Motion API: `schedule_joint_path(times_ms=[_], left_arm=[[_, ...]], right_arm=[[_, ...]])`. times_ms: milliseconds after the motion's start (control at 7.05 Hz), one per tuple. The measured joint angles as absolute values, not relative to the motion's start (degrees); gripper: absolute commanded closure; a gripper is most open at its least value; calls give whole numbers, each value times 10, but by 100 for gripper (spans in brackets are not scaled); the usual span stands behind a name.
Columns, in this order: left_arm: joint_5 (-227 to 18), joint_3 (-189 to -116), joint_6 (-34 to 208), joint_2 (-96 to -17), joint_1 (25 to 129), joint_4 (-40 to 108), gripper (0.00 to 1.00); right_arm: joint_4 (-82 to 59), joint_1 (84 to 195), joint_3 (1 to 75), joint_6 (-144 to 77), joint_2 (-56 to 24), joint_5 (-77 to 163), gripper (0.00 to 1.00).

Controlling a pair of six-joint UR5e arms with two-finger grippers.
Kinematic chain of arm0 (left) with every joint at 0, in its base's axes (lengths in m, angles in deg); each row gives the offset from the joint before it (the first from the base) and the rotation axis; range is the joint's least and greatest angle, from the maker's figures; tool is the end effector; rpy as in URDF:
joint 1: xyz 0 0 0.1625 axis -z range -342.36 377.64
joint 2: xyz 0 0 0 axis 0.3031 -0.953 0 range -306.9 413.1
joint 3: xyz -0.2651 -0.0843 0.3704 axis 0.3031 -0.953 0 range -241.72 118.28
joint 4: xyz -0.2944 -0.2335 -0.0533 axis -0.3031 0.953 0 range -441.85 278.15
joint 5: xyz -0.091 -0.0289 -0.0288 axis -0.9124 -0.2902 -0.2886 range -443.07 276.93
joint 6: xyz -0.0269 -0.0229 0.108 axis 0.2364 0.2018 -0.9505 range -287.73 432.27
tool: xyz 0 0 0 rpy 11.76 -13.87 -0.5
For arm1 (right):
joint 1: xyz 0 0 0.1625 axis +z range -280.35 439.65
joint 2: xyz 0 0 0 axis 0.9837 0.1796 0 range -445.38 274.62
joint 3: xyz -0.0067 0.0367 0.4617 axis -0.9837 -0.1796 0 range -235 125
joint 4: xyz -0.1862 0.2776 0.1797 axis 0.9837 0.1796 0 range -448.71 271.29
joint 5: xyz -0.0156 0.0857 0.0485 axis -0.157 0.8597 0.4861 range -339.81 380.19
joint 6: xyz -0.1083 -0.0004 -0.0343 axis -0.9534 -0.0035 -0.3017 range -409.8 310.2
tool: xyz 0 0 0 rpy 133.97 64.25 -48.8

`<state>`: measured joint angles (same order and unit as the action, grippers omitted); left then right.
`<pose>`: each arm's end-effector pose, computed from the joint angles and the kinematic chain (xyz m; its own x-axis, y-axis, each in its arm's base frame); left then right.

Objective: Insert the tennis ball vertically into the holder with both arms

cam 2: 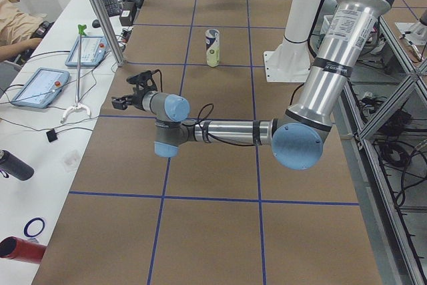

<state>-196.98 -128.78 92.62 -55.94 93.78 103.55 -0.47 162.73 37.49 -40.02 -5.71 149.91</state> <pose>0.0607 -0.6101 0.5222 0.7390 0.5829 -0.3377 0.2807 0.1893 0.9409 -0.0058 -0.5513 0.5989 0.7532 -0.0856 0.6522 -0.0114 0.9896 0.1431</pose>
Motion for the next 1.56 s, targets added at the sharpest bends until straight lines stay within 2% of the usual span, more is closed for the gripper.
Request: schedule_joint_path(times_ms=[284,567,1277,1560], left_arm=[[-2133,-1287,801,-559,1044,886,1],[-2194,-1284,697,-544,1088,760,1],[-2192,-1286,487,-537,1148,404,0],[-2063,-1288,454,-546,1146,284,0]], right_arm=[[-5,1664,368,-485,-13,1500,0],[-13,1683,367,-536,31,1499,0],[-18,1689,355,-542,56,1497,0],[-19,1689,353,-542,55,1498,0]])
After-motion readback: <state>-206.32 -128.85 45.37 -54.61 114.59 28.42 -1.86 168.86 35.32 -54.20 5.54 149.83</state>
